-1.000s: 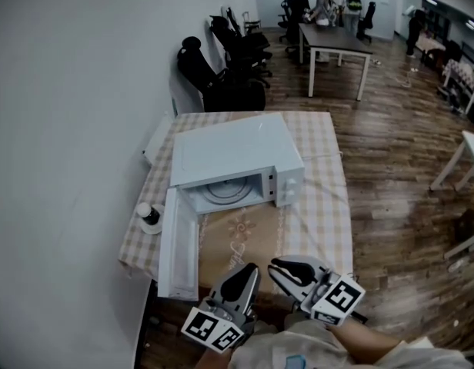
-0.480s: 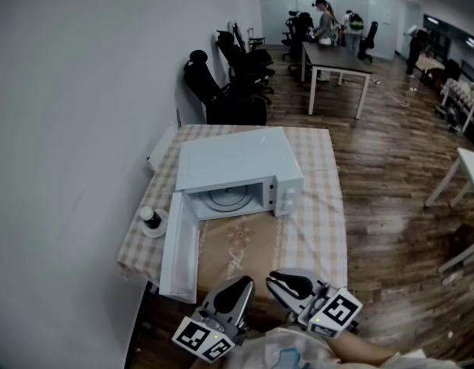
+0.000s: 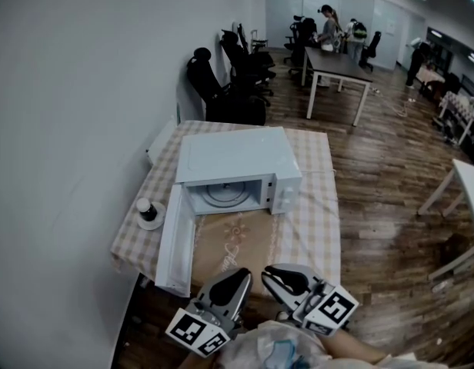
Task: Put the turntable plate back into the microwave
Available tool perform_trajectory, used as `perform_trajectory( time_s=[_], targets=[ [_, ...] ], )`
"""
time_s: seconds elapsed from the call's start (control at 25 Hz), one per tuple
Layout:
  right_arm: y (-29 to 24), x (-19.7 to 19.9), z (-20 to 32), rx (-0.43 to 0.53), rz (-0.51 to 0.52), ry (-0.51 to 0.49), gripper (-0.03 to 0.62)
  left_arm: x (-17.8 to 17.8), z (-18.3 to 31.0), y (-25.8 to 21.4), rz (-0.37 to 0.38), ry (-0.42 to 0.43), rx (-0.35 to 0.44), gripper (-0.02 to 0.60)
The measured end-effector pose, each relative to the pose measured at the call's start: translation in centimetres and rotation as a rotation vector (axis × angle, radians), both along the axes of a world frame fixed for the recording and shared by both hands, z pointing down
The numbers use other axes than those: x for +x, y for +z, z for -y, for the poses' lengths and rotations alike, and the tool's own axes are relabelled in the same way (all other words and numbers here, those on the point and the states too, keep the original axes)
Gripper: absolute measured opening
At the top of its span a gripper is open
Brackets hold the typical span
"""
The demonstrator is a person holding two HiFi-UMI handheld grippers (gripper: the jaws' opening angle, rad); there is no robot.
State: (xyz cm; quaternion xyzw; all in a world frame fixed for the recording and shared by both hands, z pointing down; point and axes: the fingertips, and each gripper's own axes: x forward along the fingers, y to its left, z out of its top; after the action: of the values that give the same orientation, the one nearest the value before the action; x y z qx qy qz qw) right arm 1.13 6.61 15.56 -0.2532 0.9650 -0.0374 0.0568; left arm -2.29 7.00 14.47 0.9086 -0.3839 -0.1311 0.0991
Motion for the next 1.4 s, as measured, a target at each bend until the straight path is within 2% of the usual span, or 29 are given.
perform_trajectory(
  time_s=[0.2, 1.4],
  targets=[
    [0.5, 0.3, -0.1, -0.039, -0.011, 0.007, 0.061, 0.1, -0.3, 0.2, -0.016, 0.002, -0.008, 0.028],
    [1.3, -2.3, 0.3, -0.076, -0.007, 0.006, 0.041, -1.1, 0.7, 1.5, 0.012, -0.015, -0.059, 0.028]
  ],
)
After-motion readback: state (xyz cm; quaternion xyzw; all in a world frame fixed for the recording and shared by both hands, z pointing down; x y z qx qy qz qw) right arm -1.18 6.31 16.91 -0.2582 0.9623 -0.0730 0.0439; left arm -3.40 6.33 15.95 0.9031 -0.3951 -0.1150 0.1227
